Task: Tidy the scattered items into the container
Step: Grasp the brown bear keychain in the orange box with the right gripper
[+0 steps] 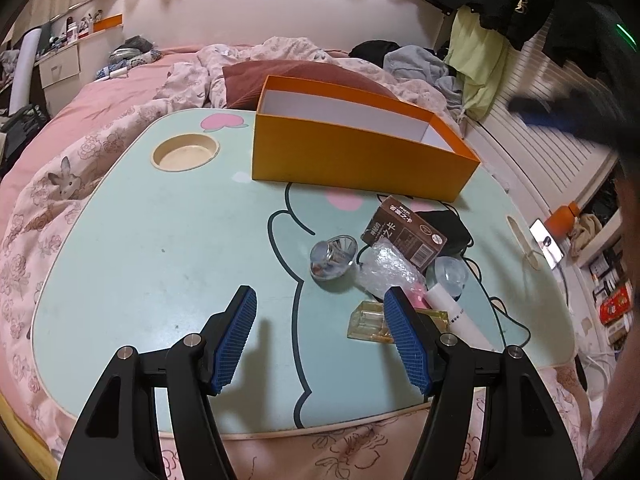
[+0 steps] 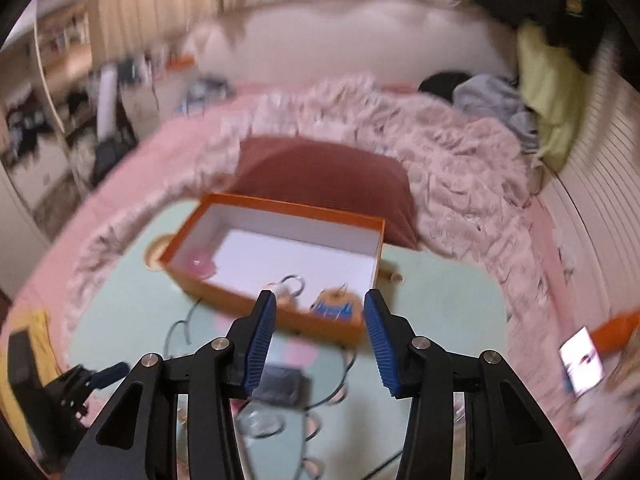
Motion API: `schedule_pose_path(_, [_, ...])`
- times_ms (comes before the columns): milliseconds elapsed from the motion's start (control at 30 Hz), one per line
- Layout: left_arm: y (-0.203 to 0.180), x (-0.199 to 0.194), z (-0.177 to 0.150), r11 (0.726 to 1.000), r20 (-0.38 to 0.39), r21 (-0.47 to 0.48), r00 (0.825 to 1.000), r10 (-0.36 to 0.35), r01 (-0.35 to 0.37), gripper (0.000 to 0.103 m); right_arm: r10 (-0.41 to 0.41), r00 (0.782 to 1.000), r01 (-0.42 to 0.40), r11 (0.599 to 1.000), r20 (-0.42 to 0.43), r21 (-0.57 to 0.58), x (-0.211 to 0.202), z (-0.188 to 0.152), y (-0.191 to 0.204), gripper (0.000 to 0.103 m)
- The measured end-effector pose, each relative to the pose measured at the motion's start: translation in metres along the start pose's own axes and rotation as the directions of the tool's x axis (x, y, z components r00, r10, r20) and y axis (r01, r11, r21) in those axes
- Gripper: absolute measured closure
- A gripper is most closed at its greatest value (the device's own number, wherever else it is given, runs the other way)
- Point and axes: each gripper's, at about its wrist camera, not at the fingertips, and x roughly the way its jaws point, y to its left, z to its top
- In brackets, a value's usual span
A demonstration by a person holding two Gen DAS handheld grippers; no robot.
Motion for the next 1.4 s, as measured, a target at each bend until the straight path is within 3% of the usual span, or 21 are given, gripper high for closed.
schedule_pose_path(67, [0.0,0.0,0.0,1.0,0.002,-0.001,1.0,-0.003,0.003,0.036,0.006,0.984,-0.019,0.997,-0.18,-0.072,0.036,0.025,0.001,0.062])
schedule_pose_path(133, [-0.001,-0.001,-0.001,1.0,0.003,0.0,1.0,-0.009,0.009,0.036,0.012,0.939,-0.051,0.993,-0.345,-0.104,0.075,0.039,0.005,0.062])
schedule_pose_path(200, [-0.001,-0.002,-0.001,1.0,0.005,0.002,1.0,-0.012,0.012,0.036,-0.004,0.893,-0.042,0.995,-0.45,-0.093,0.103,0.045,0.005,0.064])
schedule_pose_path(400, [0.0,-0.003,0.0,1.0,0.009,0.0,1.0,-0.023,0.023,0.036,-0.122,0.805,0.036,0.987,-0.58,-0.158,0.142,0.045,0.013,0.066])
schedule_pose_path(500, [0.001,-0.003,0.0,1.0,0.013,-0.009,1.0,-0.027,0.027,0.036,-0.177,0.748,0.065,0.979,-0.64,-0.195,0.162,0.037,0.016,0.066])
schedule_pose_path(533, [0.001,-0.004,0.0,0.999,0.014,-0.011,0.999,-0.031,0.031,0.036,-0.185,0.734,0.067,0.977,-0.653,-0.202,0.167,0.034,0.015,0.066])
schedule_pose_path(600, [0.002,-0.004,0.0,0.999,0.017,-0.014,0.999,-0.035,0.035,0.036,-0.159,0.728,0.066,0.984,-0.667,-0.163,0.174,0.031,0.01,0.066])
schedule_pose_path(700, [0.002,-0.006,0.001,0.999,0.022,-0.013,0.999,-0.034,0.035,0.036,-0.095,0.74,0.046,0.995,-0.666,-0.091,0.176,0.034,0.0,0.07])
schedule_pose_path(833, [0.002,-0.006,0.0,0.999,0.022,-0.015,0.999,-0.041,0.041,0.036,-0.099,0.792,0.07,0.995,-0.603,-0.072,0.172,0.033,-0.002,0.072])
schedule_pose_path(1000, [0.0,-0.005,0.0,0.999,0.013,-0.005,0.999,-0.036,0.036,0.036,-0.067,0.883,0.079,0.997,-0.465,0.007,0.159,0.039,0.0,0.075])
schedule_pose_path(1100, [0.0,-0.005,-0.001,0.999,0.01,-0.004,0.999,-0.032,0.032,0.036,-0.096,0.938,0.116,0.993,-0.332,0.039,0.145,0.047,-0.001,0.075])
schedule_pose_path(1200, [0.001,-0.003,-0.001,0.999,0.002,-0.009,0.999,-0.032,0.032,0.036,-0.047,0.98,0.069,0.992,-0.191,0.108,0.112,0.051,0.0,0.075])
schedule_pose_path(1300, [0.002,-0.001,-0.001,0.999,-0.003,-0.01,1.0,-0.031,0.031,0.036,0.02,0.998,-0.012,0.993,-0.066,0.119,0.071,0.044,0.005,0.075])
schedule_pose_path(1400, [0.001,-0.002,-0.001,1.0,0.001,-0.008,1.0,-0.029,0.03,0.036,0.087,0.996,-0.089,0.991,0.025,0.105,0.03,0.022,0.014,0.075])
